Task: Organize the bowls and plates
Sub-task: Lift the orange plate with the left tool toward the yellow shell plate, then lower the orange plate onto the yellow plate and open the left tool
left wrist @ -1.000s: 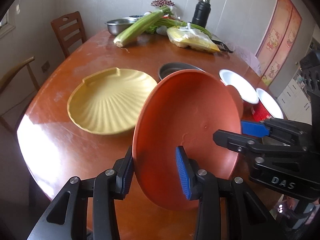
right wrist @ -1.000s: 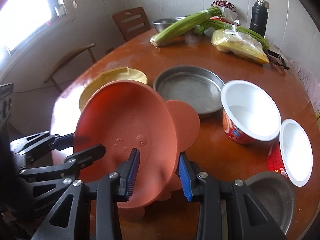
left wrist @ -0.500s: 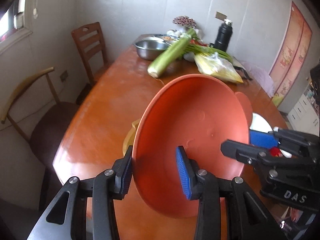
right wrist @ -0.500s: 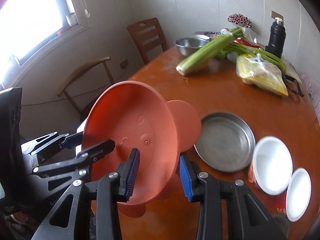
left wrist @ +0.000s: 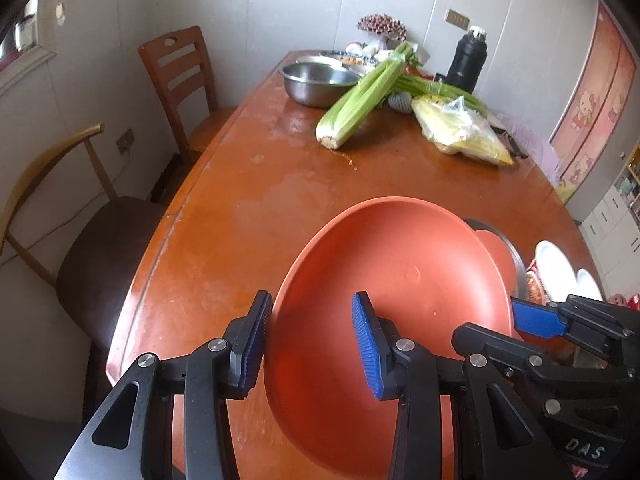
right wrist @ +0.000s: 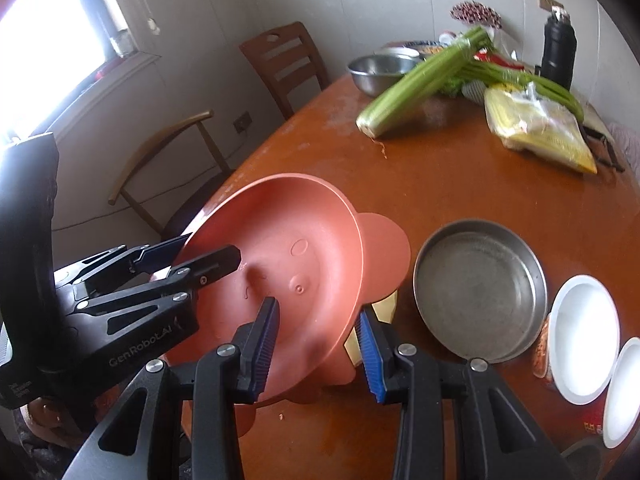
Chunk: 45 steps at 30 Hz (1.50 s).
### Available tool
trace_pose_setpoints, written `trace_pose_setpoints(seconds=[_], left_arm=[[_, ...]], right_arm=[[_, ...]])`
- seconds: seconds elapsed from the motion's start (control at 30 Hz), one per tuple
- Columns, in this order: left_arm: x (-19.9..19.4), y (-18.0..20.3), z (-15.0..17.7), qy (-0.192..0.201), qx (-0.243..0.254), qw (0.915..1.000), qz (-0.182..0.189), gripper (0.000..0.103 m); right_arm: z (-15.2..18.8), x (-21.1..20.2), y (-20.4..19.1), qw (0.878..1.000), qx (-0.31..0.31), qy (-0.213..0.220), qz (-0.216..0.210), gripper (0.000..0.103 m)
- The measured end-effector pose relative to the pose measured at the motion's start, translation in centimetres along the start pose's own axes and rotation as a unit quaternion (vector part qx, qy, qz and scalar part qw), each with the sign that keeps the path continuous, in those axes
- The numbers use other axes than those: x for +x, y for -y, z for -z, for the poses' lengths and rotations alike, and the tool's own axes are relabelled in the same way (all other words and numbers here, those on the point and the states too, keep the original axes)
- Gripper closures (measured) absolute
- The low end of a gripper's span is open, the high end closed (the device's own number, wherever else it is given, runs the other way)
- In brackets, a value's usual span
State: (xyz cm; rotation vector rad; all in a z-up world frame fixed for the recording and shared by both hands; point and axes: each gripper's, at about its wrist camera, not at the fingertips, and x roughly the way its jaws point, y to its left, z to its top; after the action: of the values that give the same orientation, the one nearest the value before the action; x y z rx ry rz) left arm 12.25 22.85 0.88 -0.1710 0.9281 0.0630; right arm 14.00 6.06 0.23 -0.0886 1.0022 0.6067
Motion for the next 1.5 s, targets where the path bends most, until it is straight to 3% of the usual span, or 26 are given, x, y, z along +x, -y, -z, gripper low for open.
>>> trace_pose_setpoints(seconds=[0.57,1.5], left_arm=[[4.9,0.6,0.0,-0.034,0.016,0.9991,-0.020,0.062],[6.1,0.3,-0.5,-0.019,0.018,0.9991,-0.034,0.061]], right_arm=[[1.4,3.7,0.5,0.999,0.005,-0.035,0.028,0.063],[2.5,3.8,0.5,0.998,-0.006,-0.034,0.061,0.063]])
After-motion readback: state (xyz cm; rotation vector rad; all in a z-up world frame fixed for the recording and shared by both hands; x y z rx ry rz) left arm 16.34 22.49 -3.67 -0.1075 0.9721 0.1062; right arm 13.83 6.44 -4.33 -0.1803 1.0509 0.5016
